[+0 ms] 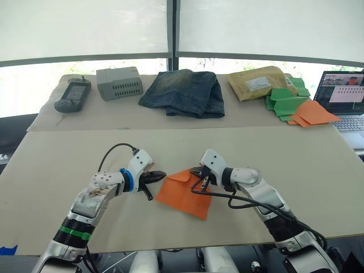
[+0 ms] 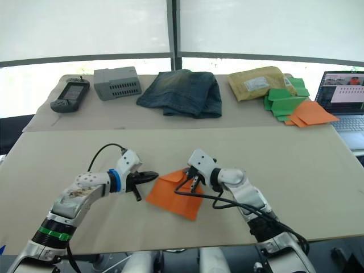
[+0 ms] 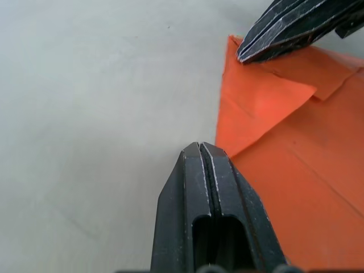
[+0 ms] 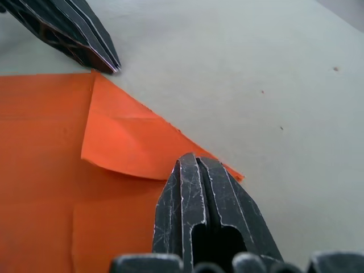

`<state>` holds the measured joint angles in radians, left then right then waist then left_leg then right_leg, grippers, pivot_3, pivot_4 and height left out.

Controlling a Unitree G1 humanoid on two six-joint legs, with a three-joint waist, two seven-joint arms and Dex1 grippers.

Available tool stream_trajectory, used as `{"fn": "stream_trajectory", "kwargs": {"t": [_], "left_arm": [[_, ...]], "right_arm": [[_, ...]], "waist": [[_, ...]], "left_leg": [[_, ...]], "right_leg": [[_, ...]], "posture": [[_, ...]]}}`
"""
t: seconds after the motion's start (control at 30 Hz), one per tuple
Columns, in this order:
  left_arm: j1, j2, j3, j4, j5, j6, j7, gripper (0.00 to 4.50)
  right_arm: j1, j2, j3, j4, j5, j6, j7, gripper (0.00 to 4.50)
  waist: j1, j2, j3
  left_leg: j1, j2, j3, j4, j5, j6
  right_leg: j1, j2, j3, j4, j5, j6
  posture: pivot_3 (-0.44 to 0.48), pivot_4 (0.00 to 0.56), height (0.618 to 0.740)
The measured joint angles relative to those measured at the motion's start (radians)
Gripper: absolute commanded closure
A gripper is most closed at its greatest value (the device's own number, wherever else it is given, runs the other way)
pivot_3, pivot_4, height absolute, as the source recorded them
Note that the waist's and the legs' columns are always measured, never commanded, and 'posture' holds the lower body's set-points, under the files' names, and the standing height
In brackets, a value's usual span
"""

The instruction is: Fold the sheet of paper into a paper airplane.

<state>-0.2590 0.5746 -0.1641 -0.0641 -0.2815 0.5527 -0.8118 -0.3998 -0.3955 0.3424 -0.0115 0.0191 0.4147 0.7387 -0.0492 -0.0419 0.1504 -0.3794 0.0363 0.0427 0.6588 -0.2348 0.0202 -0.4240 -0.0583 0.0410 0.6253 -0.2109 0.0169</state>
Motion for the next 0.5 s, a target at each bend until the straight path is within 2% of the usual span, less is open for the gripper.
{"fn": "stream_trajectory", "kwargs": {"t": [0.07,0.17,0.2,0.27,0.37,0.5], "left_arm": [[0.0,0.003,0.022,0.007,-0.018,0.0,-0.004,4.48],[-0.008,-0.045,0.09,0.063,-0.074,-0.015,-0.013,4.48],[-0.014,-0.063,0.105,0.073,-0.083,-0.02,-0.016,4.48],[-0.041,-0.094,0.106,0.074,-0.11,-0.023,-0.037,4.48],[-0.092,-0.109,0.034,0.051,-0.108,-0.024,-0.096,4.48],[-0.115,-0.124,-0.083,0.086,-0.052,-0.031,-0.143,4.48]], "right_arm": [[-0.001,0.0,0.0,0.0,0.001,-0.001,0.003,4.5],[0.0,-0.006,-0.01,-0.001,0.003,-0.009,0.005,4.5],[0.0,-0.007,-0.013,-0.002,0.003,-0.01,0.006,4.5],[0.0,-0.01,-0.022,-0.008,0.003,-0.01,0.007,4.5],[0.001,-0.014,-0.03,-0.019,0.004,-0.009,0.007,4.5],[0.013,-0.03,-0.05,-0.05,0.006,0.007,0.007,4.5]], "waist": [[0.001,0.0,0.0],[0.006,0.0,0.001],[0.008,-0.001,0.002],[0.012,-0.002,0.002],[0.021,-0.002,0.002],[0.031,-0.002,0.002]], "left_leg": [[0.0,0.001,0.0,0.0,0.0,0.0],[-0.005,0.0,0.0,0.0,0.001,0.001],[-0.007,0.0,0.0,0.0,0.004,0.006],[-0.012,-0.002,0.001,0.001,0.005,0.007],[-0.02,-0.004,0.003,0.002,0.005,0.006],[-0.027,-0.005,0.005,0.002,0.002,0.005]], "right_leg": [[-0.001,0.001,-0.001,0.0,0.0,0.0],[-0.005,0.001,-0.001,0.0,0.0,0.0],[-0.006,0.0,-0.001,0.001,0.0,0.0],[-0.01,-0.001,0.0,0.0,0.001,0.001],[-0.015,-0.002,0.002,-0.002,0.005,0.008],[-0.019,-0.002,0.001,-0.004,0.007,0.004]], "posture": [[0.0,0.15,0.722],[0.0,0.15,0.722],[0.0,0.15,0.722],[0.0,0.15,0.722],[0.0,0.15,0.722],[0.0,0.15,0.722]]}}
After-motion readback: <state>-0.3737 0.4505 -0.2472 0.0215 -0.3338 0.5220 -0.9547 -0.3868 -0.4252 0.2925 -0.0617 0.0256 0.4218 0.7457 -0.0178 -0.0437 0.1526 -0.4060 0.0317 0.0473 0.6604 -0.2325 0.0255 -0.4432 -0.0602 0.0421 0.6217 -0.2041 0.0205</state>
